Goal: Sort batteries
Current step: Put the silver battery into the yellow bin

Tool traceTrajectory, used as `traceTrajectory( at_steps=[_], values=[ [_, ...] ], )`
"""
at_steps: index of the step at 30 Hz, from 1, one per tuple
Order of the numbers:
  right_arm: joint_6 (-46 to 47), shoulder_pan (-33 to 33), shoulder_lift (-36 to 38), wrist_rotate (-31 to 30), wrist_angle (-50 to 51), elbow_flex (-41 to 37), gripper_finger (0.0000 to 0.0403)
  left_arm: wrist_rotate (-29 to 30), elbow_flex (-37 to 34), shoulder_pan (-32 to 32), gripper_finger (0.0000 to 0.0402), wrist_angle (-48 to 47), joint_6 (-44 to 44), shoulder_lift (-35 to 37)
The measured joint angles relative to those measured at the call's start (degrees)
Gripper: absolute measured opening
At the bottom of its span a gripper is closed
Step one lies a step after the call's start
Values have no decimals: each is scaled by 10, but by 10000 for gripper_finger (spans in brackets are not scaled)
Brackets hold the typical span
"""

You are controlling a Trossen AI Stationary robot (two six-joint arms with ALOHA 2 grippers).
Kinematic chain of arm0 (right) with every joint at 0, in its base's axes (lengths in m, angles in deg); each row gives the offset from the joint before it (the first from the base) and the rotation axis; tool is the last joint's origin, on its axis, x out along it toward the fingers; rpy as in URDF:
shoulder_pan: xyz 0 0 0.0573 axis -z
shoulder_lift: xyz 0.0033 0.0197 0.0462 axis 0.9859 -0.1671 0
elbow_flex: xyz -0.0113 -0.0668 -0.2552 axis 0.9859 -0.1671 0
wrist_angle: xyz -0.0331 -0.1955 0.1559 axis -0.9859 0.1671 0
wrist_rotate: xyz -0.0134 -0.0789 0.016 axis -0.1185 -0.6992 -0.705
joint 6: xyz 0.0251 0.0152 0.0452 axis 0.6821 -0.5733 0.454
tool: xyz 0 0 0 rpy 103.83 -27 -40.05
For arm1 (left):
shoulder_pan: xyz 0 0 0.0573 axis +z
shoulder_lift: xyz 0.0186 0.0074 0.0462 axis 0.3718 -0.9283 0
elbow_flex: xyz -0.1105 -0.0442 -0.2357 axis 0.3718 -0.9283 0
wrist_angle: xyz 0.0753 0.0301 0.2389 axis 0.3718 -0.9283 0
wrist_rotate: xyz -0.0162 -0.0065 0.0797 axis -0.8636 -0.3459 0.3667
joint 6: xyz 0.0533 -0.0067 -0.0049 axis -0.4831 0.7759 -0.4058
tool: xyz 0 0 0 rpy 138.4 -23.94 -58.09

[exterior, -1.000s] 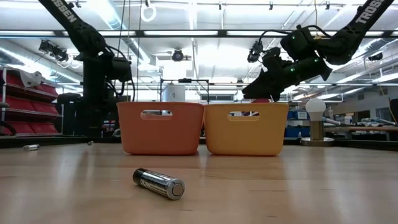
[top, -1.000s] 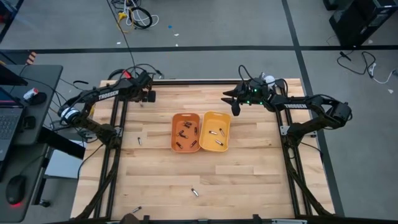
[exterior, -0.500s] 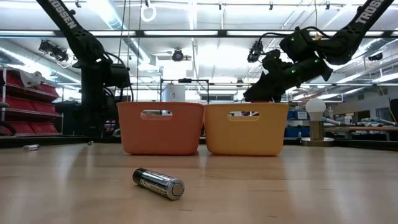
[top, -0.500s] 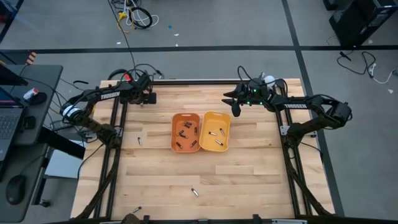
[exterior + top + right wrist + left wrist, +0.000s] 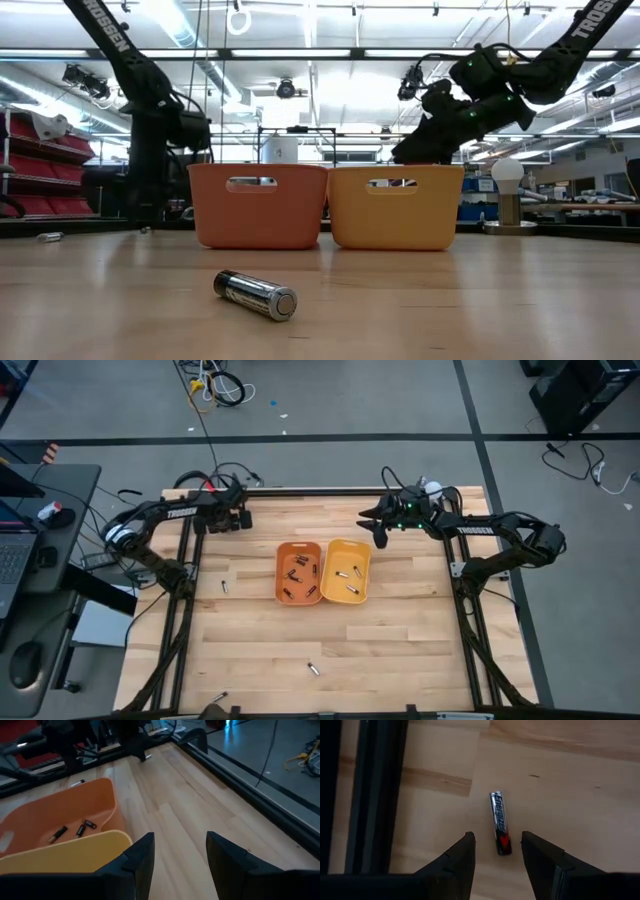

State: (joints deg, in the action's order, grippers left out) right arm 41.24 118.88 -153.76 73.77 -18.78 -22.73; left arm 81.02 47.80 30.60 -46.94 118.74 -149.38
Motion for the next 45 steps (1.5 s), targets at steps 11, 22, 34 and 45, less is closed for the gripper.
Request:
traceTrajectory(
  at_steps=[11, 22, 34, 45],
  values=[
    [-41, 11, 0, 3, 32, 0, 164, -4, 6, 1, 129, 15, 0, -57],
    [-41, 14, 0, 3, 31, 0, 164, -2, 8, -3, 19, 11, -12, -58],
    [0, 13, 0, 1, 20, 0, 164, 3, 32, -68, 17, 3, -45, 66],
    [88, 10, 0, -25, -4, 0, 164, -169, 145, -213, 16, 70, -309, 88]
  ],
)
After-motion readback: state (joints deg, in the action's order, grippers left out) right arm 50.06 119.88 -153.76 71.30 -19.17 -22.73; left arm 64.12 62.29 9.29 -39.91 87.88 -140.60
